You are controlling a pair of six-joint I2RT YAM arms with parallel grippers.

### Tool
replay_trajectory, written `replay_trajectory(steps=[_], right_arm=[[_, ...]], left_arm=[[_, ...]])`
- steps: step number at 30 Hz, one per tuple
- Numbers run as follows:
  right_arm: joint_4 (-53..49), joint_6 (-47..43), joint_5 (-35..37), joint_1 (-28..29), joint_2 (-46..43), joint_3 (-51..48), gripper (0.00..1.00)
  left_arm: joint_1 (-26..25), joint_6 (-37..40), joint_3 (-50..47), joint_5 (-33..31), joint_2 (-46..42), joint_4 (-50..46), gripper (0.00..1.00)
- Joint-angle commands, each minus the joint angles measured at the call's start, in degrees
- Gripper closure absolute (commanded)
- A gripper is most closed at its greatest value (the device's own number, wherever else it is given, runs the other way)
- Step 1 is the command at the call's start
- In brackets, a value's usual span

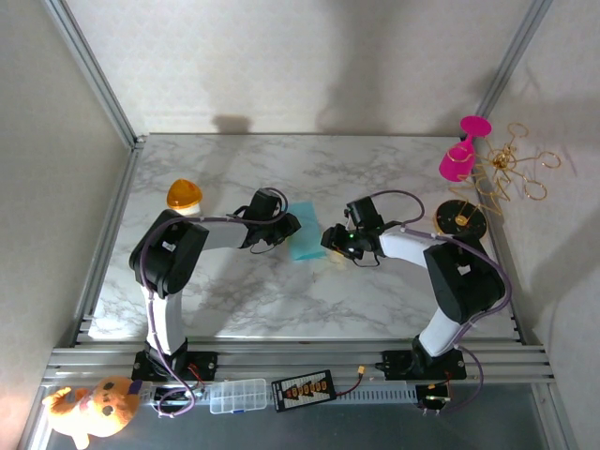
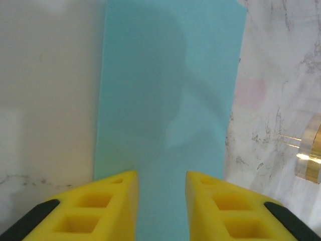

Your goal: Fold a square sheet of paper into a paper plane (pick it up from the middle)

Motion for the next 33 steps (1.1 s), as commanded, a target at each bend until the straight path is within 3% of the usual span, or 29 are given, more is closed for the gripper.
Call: replay_trajectory(steps=[1,24,33], right_arm=[[-1.12,0.49,-3.27,-0.29,1.65,0.95,0.57],[8.24,3.6,-11.38,-0.55,5.44,1.96,0.68],[6.22,3.3,-9.64,-0.86,3.72,0.95,0.77]], left_arm=[[-0.07,0.1,-2.27,-2.11,2.36,-1.67,0.7],[-0.1,1.33,-2.66,-1.54,2.5,-2.15,0.7],[-0.1,1.53,-2.51,-1.83,1.93,-2.24,0.71]])
